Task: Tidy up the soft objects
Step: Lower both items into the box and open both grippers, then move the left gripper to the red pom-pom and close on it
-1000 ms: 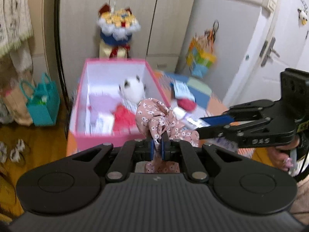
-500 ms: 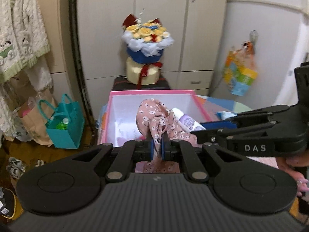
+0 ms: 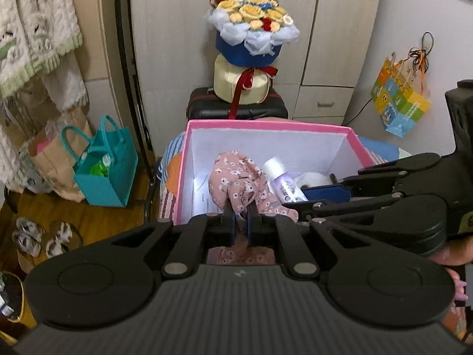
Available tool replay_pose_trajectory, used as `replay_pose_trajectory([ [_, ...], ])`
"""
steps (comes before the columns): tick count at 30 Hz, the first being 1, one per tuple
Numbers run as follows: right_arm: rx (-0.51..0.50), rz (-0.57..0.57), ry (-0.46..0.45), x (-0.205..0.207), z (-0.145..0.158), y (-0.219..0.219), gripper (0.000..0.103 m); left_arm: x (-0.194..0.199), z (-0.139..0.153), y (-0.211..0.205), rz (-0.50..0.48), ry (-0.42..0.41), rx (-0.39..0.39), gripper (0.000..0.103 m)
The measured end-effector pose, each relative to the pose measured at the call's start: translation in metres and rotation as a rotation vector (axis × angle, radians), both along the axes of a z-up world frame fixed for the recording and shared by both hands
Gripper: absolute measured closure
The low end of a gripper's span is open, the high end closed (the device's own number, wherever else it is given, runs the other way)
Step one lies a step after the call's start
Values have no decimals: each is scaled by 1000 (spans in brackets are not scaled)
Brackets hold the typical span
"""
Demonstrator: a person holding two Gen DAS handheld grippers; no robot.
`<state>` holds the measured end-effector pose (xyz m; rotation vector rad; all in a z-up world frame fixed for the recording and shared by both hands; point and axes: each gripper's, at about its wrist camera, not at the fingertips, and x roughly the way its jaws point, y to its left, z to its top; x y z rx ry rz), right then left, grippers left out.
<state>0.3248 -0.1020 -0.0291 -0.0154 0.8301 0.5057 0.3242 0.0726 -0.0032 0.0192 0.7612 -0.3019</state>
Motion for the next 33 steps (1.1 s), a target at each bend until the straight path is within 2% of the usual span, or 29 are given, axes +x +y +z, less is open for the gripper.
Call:
replay_pose_trajectory([
  [4, -27, -12, -29, -1, 4, 0, 73, -1, -3, 1, 12, 6, 15, 88],
  [6, -16, -3, -46, -7, 9, -6, 72, -9, 0, 1, 8, -29, 42, 64],
  [8, 4, -5, -63, -19, 15, -14, 70, -20, 5, 1, -1, -73, 56, 50],
  [12, 12, -17, -104, -50, 30, -31, 68, -44, 23, 0, -21, -132, 68, 40],
  [16, -6, -34, -149, -83, 45, -50, 60, -72, 47, -2, -44, -177, 64, 37],
  [22, -8, -88, -210, -147, 63, -98, 41, -114, 72, -19, -147, -172, 23, 30],
  [26, 2, -131, -228, -190, 57, -138, 39, -146, 74, -45, -222, -209, 57, 26],
  [31, -32, -167, -242, -226, 48, -168, 33, -171, 66, -86, -345, -194, 40, 25],
  [33, -36, -178, -248, -238, 44, -179, 25, -179, 61, -101, -385, -197, 33, 25],
])
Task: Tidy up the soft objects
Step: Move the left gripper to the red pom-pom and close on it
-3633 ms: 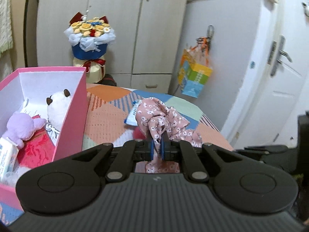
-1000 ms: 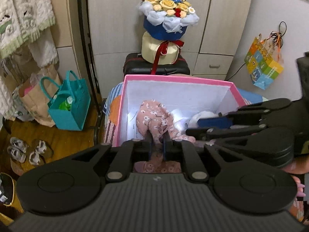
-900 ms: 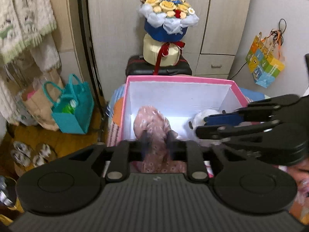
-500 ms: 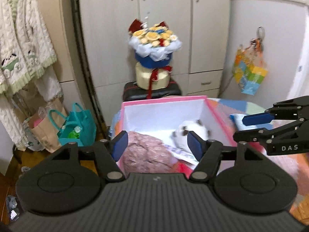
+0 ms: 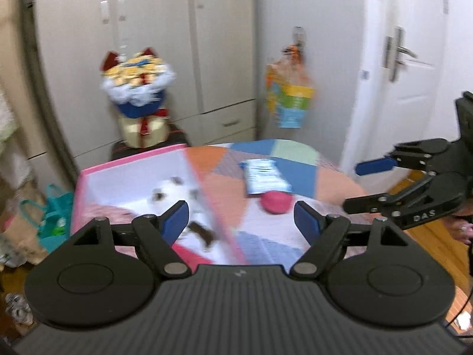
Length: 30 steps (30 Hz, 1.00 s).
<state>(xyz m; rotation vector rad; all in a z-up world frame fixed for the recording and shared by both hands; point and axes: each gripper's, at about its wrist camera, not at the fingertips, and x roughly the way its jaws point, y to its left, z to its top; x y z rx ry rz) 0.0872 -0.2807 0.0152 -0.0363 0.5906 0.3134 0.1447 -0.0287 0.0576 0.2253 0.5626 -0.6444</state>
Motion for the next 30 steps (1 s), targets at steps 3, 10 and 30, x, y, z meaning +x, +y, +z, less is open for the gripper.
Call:
replay_pose_trajectory([
  [3, 22, -8, -5, -11, -8, -16, 23, -10, -11, -24, -40, -15, 0, 25],
  [10, 13, 27, 21, -6, -41, -26, 22, -4, -47, -80, -93, 39, -36, 25],
  [30, 71, 20, 74, 110, -129, -22, 22, 117, -150, -147, 171, 267, -69, 36],
])
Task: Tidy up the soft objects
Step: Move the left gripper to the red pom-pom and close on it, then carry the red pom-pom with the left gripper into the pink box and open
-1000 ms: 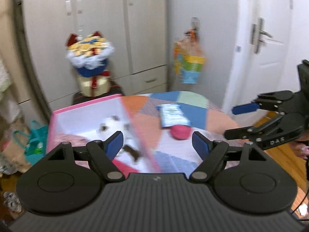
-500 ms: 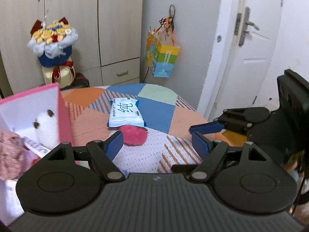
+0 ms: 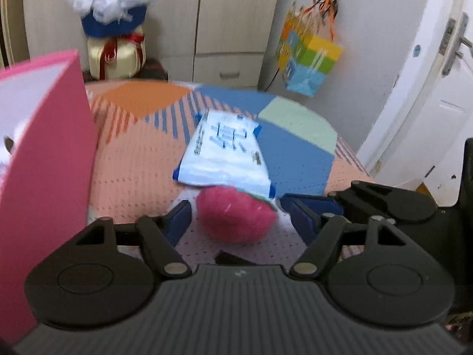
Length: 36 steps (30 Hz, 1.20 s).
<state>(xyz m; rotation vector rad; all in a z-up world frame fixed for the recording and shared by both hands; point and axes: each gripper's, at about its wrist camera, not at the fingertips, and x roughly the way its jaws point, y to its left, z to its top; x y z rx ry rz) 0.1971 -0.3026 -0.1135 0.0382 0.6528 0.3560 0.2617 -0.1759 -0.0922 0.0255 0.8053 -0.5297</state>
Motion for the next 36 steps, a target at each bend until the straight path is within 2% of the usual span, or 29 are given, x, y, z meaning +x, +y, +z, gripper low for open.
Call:
replay_pose_trajectory([
  [1, -3, -1, 6, 3, -2, 1, 22, 3, -2, 0, 8, 17, -2, 39],
  [3, -15, 4, 8, 8, -6, 5, 22, 4, -5, -1, -8, 29, -7, 55],
  [5, -39, 6, -11, 7, -9, 10, 22, 5, -8, -1, -13, 46, -8, 60],
  [6, -50, 8, -13, 7, -10, 12, 25, 4, -9, -1, -11, 50, -15, 62],
  [7, -59, 7, -18, 6, -10, 14, 30, 3, -9, 0, -11, 54, -20, 63],
  [8, -71, 4, -26, 4, -10, 16, 45, 3, -10, 0, -10, 56, -23, 64],
  [9, -79, 2, -30, 3, -9, 16, 51, 1, -10, 0, -10, 55, -23, 64],
  [12, -71, -23, -29, -1, -7, 12, 59, -3, -9, 2, -22, 58, -31, 65],
  [15, -35, -38, -22, -9, -6, 8, 61, -9, -7, 7, -34, 75, -48, 65],
  [22, -35, -46, -17, -35, -5, 15, 61, -34, -3, 19, -59, 111, -77, 65],
  [36, -110, -24, -83, -115, 27, 45, 60, -114, 26, 56, -186, 39, -110, 65],
])
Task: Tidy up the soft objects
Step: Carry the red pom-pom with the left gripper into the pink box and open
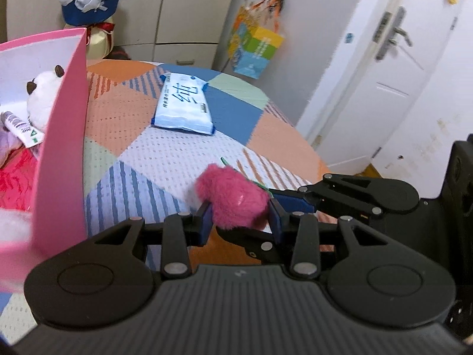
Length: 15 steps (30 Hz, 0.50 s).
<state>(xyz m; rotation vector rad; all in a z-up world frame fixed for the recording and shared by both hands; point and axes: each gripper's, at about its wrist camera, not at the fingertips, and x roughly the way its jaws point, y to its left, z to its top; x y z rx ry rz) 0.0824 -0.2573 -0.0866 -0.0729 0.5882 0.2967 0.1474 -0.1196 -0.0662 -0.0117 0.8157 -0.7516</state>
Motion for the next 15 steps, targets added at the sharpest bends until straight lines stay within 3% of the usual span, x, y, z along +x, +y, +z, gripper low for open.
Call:
replay_pose_trajectory([
  [11, 140, 49, 37, -38, 24, 26, 59, -40, 27, 57, -54, -25, -38, 66],
  [15, 130, 117, 41, -48, 36, 43, 60, -54, 35, 79, -13, -37, -55, 67],
])
